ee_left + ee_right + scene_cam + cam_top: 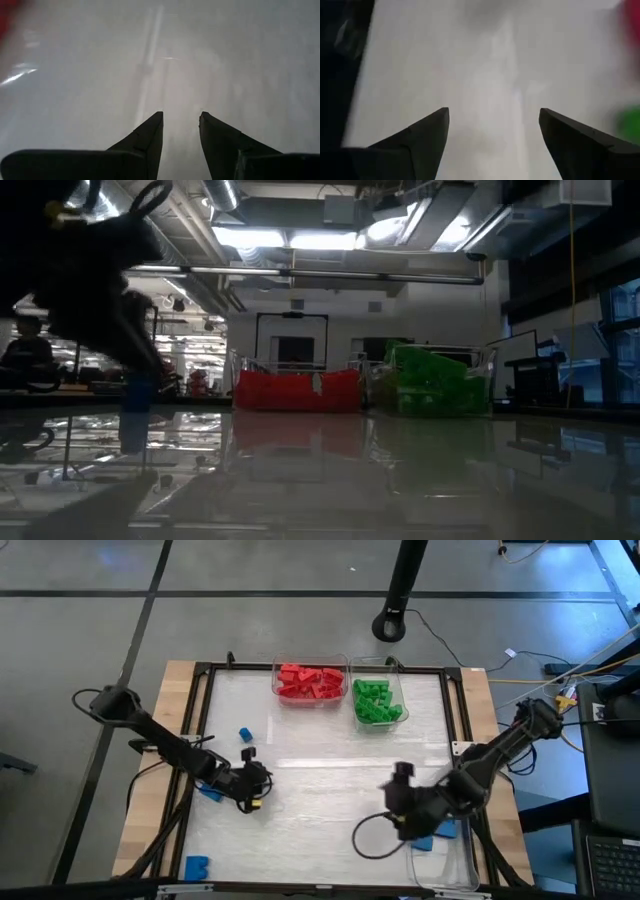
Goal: Sort blocks
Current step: Put the blue game piece into the bottom transparent bin
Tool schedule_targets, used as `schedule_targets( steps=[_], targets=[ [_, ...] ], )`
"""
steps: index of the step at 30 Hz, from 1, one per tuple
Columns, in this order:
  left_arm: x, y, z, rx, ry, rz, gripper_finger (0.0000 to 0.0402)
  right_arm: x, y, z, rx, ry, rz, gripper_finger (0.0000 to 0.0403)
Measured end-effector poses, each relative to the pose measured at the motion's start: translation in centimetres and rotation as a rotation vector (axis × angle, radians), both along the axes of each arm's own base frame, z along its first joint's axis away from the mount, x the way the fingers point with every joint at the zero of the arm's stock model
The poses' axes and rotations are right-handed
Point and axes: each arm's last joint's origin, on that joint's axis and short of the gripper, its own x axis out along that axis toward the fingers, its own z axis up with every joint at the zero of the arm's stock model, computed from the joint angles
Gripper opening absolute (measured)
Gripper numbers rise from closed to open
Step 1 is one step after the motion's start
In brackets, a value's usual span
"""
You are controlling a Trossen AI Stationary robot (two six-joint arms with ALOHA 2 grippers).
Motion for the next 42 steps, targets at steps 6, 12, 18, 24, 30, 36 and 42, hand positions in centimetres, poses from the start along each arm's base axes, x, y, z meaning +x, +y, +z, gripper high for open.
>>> schedule_targets(
  steps=[6,12,18,24,30,36,42],
  targets=[
    [-1.4,1.2,4.0,0.066,-0.018,0.193,0.0117,4.4,-1.4,-1.0,-0.239,-0.122,0.092,0.0308],
    [-2.9,3.0,6.0,0.052,-0.073,0.296,0.0117,8.3,-2.1,-4.3,-0.371,-0.074,0.168,0.0308],
    [-2.9,5.1,6.7,0.079,-0.087,0.381,0.0139,11.3,-2.2,-8.4,-0.419,-0.028,0.221,0.0308],
    [-3.3,8.6,6.0,0.088,0.021,0.621,0.0214,13.2,-2.4,-12.0,-0.415,0.017,0.255,0.0308],
    [-3.6,11.7,5.2,-0.042,0.136,0.752,0.026,13.5,-2.3,-14.0,-0.439,0.072,0.278,0.0308],
    [-3.6,13.3,4.6,-0.116,0.225,0.762,0.0265,13.6,-2.1,-14.4,-0.441,0.069,0.285,0.0308],
    [-3.5,13.5,4.3,-0.132,0.26,0.739,0.0265,13.6,-2.1,-14.4,-0.442,0.069,0.285,0.0308]
  ],
)
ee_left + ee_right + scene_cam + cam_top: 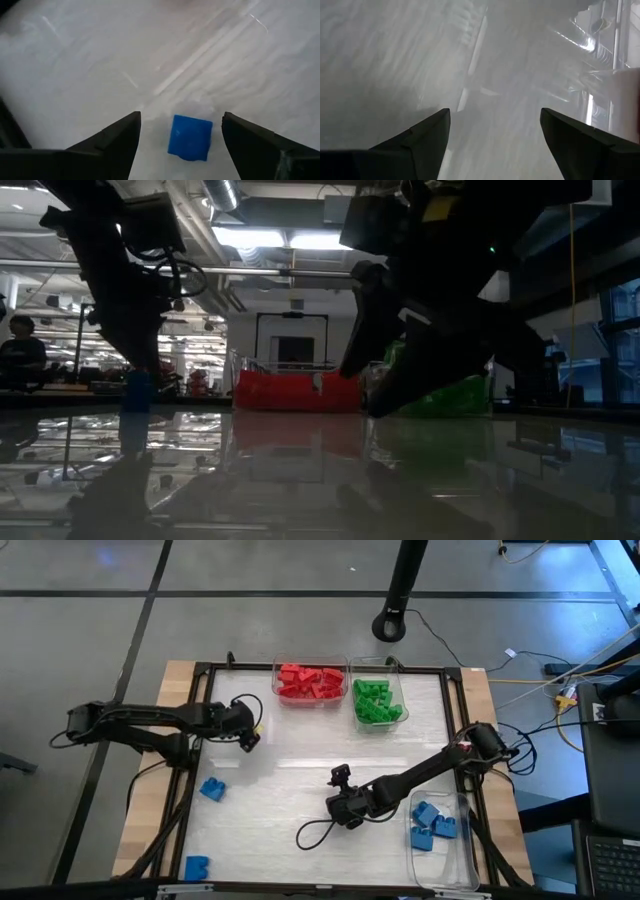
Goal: Sort blocks
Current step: Put the blue game piece into the bottom transparent bin
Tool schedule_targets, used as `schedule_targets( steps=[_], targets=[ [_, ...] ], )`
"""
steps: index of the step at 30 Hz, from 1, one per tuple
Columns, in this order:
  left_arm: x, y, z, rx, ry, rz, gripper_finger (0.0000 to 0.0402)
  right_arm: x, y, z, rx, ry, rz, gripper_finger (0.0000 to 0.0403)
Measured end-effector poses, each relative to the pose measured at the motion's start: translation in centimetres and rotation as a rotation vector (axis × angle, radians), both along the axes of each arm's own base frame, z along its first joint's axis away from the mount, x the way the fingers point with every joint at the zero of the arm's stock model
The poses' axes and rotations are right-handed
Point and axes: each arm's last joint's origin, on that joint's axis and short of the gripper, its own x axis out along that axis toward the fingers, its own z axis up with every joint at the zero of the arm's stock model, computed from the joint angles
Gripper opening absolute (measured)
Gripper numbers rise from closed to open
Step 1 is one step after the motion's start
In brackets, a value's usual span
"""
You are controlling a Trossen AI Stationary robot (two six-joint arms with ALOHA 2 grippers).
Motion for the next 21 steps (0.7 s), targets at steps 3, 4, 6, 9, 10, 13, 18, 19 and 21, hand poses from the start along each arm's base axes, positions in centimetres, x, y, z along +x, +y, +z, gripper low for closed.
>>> schedule_targets(
  steps=[3,4,6,9,10,13,18,19,21],
  targets=[
    [0.0,-0.1,-0.3,-0.028,0.013,-0.046,0.0265,0.0,0.0,0.0,0.002,0.0,0.001,0.0308],
    [-0.1,-0.2,-0.5,-0.031,0.021,-0.047,0.0265,0.0,0.0,0.0,0.008,0.001,0.004,0.0308],
    [-0.5,-0.1,-1.1,-0.034,0.037,-0.037,0.0265,0.0,0.1,0.0,0.017,0.001,0.009,0.0308],
    [-0.8,-0.1,-2.1,-0.062,0.025,-0.024,0.0265,0.1,0.1,0.0,0.02,-0.004,0.01,0.0308],
    [-0.7,-0.1,-2.3,-0.072,0.007,-0.027,0.0265,0.1,0.1,0.0,0.02,-0.004,0.01,0.0308],
    [-0.7,-0.1,-2.9,-0.083,-0.027,-0.034,0.0265,0.2,0.2,0.1,0.019,-0.02,0.022,0.0308],
    [-1.2,-0.3,-3.8,-0.095,-0.004,-0.035,0.0246,0.4,0.2,0.2,0.017,-0.034,0.034,0.0308],
    [-1.2,-0.3,-3.9,-0.095,-0.005,-0.036,0.0238,0.4,0.2,0.2,0.013,-0.032,0.039,0.0308],
    [-1.1,-0.2,-4.1,-0.085,-0.026,-0.045,0.022,0.4,0.2,0.2,0.005,-0.03,0.049,0.0308]
  ],
)
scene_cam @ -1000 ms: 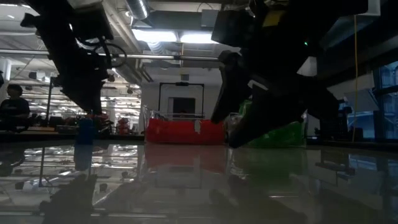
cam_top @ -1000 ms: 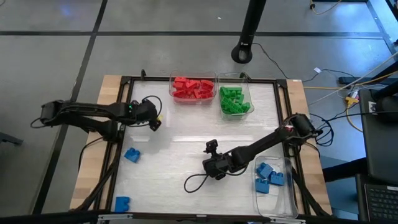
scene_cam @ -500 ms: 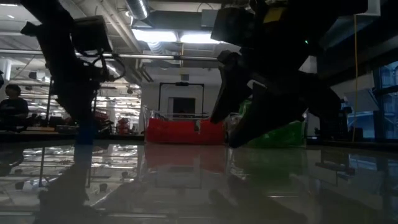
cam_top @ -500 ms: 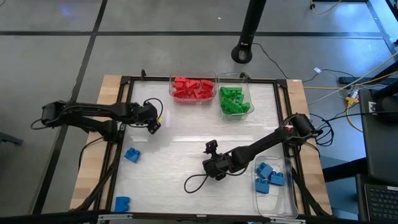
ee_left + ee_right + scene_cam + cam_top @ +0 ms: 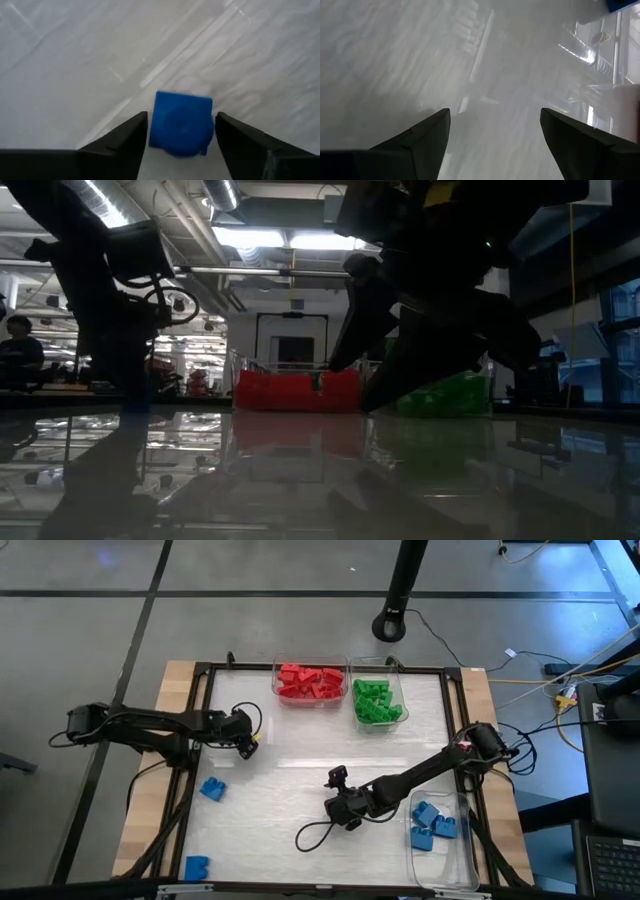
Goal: Sort blocks
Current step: Put the blue game piece into the bottom transparent bin
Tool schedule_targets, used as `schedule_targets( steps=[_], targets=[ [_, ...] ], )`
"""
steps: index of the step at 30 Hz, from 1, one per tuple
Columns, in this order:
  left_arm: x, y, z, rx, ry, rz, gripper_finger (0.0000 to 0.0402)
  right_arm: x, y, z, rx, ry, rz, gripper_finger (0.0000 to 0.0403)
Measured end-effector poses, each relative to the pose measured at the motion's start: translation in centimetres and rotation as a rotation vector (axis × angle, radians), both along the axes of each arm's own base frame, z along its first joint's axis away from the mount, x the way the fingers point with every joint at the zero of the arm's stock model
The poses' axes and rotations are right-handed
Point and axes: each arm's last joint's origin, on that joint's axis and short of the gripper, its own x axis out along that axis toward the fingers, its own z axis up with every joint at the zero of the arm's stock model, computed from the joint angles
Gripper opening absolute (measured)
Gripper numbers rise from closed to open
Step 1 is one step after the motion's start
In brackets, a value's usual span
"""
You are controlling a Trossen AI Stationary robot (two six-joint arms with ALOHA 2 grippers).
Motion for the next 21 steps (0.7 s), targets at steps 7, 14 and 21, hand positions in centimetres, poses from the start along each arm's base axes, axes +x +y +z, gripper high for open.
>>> schedule_targets(
  steps=[7,14,21],
  targets=[
    [0.1,0.0,-0.6,0.031,-0.033,-0.046,0.0135,0.0,0.0,0.0,-0.001,-0.001,0.001,0.0308],
    [0.4,-0.6,-0.4,0.039,-0.047,-0.102,0.0122,0.0,0.0,0.0,0.002,-0.002,-0.002,0.0308],
    [2.9,-2.5,1.7,0.074,-0.256,-0.233,0.0122,0.4,0.1,0.3,0.004,-0.054,-0.014,0.0308]
  ],
)
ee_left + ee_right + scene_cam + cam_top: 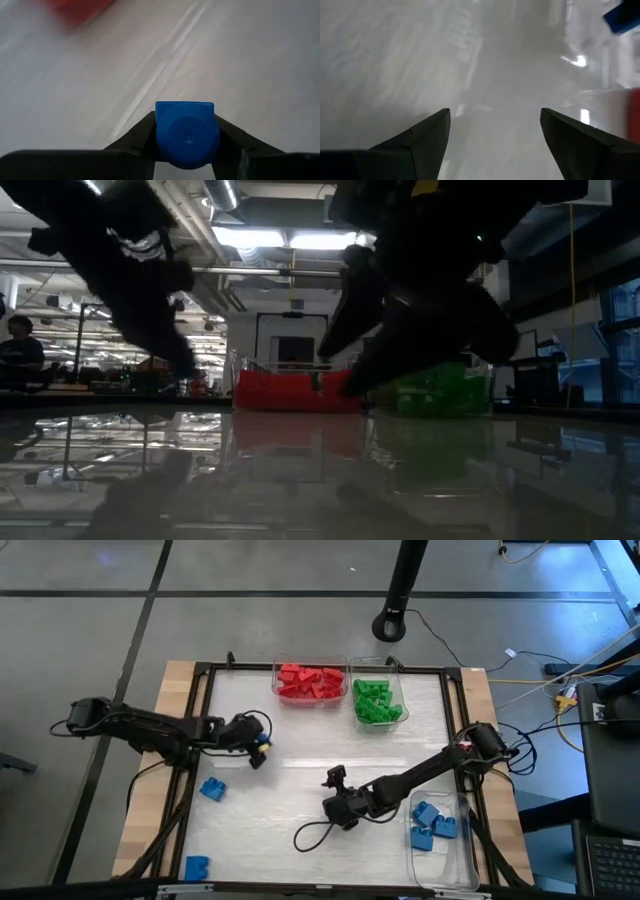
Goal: Sort blocks
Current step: Put the blue game piece into the bottom transparent bin
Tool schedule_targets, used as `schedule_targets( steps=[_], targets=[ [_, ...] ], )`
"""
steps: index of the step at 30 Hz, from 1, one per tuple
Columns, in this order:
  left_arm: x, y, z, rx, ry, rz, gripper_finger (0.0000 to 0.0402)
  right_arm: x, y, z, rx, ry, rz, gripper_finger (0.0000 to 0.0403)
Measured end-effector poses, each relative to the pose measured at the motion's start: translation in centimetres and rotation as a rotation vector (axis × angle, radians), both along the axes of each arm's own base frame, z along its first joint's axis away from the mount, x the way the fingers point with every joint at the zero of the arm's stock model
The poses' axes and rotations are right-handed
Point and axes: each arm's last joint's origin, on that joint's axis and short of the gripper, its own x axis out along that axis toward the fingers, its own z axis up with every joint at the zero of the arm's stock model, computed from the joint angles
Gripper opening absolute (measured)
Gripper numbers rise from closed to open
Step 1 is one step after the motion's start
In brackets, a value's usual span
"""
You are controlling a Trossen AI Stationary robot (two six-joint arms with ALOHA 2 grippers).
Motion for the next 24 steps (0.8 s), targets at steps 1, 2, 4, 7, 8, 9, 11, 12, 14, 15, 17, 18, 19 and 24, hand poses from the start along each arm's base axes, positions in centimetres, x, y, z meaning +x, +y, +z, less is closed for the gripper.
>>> schedule_targets(
  steps=[1,2,4,7,8,9,11,12,14,15,17,18,19,24],
  targets=[
    [0.4,-0.4,0.4,0.008,-0.039,-0.033,0.0122,0.0,0.0,0.2,-0.022,-0.015,-0.004,0.0308],
    [0.8,-0.8,0.8,0.012,-0.077,-0.059,0.0122,-0.1,0.1,0.4,-0.048,-0.027,-0.006,0.0308],
    [1.4,-1.8,1.6,0.024,-0.152,-0.121,0.0123,-0.3,0.2,1.3,-0.083,-0.064,-0.029,0.0308],
    [2.3,-3.2,2.8,0.039,-0.297,-0.212,0.0123,-0.7,0.4,2.9,-0.101,-0.117,-0.05,0.0308],
    [2.5,-3.7,3.2,0.039,-0.348,-0.245,0.0124,-0.9,0.4,3.5,-0.12,-0.138,-0.059,0.0308],
    [2.7,-4.2,3.6,0.044,-0.393,-0.275,0.0124,-1.2,0.7,4.1,-0.15,-0.163,-0.063,0.0308],
    [3.0,-5.1,4.5,0.053,-0.489,-0.328,0.0125,-1.8,1.2,5.3,-0.23,-0.222,-0.086,0.0308],
    [3.1,-5.5,4.9,0.058,-0.534,-0.351,0.0125,-1.9,1.6,5.8,-0.273,-0.248,-0.086,0.0308],
    [3.2,-6.3,5.8,0.065,-0.623,-0.391,0.0125,-2.1,2.3,6.6,-0.359,-0.302,-0.082,0.0308],
    [3.2,-6.6,6.1,0.068,-0.66,-0.406,0.0126,-2.0,2.6,7.0,-0.397,-0.333,-0.078,0.0308],
    [3.2,-7.1,6.8,0.064,-0.728,-0.427,0.0126,-1.8,3.2,7.9,-0.453,-0.396,-0.055,0.0308],
    [3.2,-7.3,7.1,0.059,-0.762,-0.432,0.0126,-1.5,3.4,8.4,-0.476,-0.422,-0.039,0.0308],
    [3.2,-7.5,7.3,0.054,-0.788,-0.437,0.0126,-1.3,3.4,8.8,-0.49,-0.451,-0.029,0.0308],
    [3.1,-8.2,8.2,0.025,-0.891,-0.447,0.0127,-0.3,3.0,10.4,-0.554,-0.553,0.016,0.0308]
  ],
)
